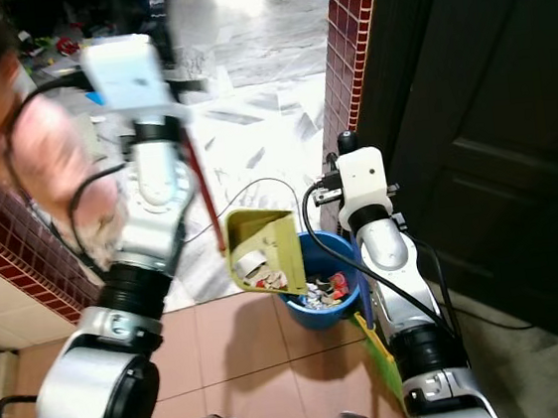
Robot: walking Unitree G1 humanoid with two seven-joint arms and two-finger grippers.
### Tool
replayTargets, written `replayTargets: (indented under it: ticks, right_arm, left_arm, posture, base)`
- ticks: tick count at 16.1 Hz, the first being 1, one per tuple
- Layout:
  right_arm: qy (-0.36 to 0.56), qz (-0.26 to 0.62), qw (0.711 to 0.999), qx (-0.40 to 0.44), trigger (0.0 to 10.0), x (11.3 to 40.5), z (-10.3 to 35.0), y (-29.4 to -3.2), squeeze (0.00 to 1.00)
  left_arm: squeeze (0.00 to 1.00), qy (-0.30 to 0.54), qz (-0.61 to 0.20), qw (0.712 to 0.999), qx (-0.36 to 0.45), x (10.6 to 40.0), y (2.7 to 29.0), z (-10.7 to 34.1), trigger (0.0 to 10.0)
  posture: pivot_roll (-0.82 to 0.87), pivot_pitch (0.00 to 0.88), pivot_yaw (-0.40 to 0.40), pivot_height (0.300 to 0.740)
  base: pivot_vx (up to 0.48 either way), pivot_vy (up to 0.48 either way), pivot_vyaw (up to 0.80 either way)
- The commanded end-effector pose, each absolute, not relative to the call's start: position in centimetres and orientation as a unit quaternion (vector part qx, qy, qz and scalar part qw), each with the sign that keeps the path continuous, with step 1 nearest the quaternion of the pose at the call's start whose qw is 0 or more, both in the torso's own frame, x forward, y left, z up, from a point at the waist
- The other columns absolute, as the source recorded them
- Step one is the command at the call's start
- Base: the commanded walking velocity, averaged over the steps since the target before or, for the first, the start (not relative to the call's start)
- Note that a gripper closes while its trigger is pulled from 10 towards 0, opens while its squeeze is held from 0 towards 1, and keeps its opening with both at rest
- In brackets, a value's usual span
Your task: Sweep floor
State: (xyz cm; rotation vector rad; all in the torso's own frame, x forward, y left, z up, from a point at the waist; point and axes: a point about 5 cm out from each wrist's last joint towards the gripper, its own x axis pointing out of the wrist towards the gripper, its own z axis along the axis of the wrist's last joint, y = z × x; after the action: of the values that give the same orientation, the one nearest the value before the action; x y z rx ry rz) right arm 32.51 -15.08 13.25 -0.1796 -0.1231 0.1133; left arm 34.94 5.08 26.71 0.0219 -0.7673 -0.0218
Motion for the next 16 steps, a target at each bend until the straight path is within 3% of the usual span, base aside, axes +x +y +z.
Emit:
replayTargets:
  ticks: [1,5,9,11,16]
  right_arm:
    - [-0.069,0.053,0.994,-0.06,10.0,32.3,13.6,-14.5,0.0]
    - [-0.067,0.044,0.995,-0.055,10.0,31.9,13.4,-14.4,0.0]
    - [-0.068,0.043,0.995,-0.055,10.0,32.1,13.4,-14.3,0.0]
    - [-0.071,0.043,0.995,-0.057,10.0,32.3,13.6,-14.3,0.0]
    - [-0.072,0.045,0.994,-0.063,10.0,32.6,13.7,-14.5,0.0]
  left_arm:
    - [0.0,-0.419,-0.037,0.907,0.03,34.3,4.0,28.1,10.0]
    - [0.0,-0.435,-0.122,0.892,0.036,33.3,1.3,27.9,10.0]
    - [0.0,-0.45,-0.252,0.856,0.041,31.2,-1.7,28.3,10.0]
    - [0.0,-0.447,-0.358,0.817,0.073,29.4,-3.1,27.3,10.0]
    - [0.0,-0.452,-0.45,0.761,0.114,27.6,-3.2,27.2,10.0]
  posture:
    - [-0.09,0.053,0.121,0.74]
    - [-0.08,0.061,0.137,0.74]
    - [-0.07,0.06,0.135,0.74]
    - [-0.07,0.058,0.133,0.74]
    - [-0.06,0.046,0.124,0.74]
  base:
    - [0.0,0.0,0.0]
    - [0.0,0.0,0.0]
    - [0.0,0.0,0.0]
    - [0.0,0.0,0.0]
    - [0.0,0.0,0.0]
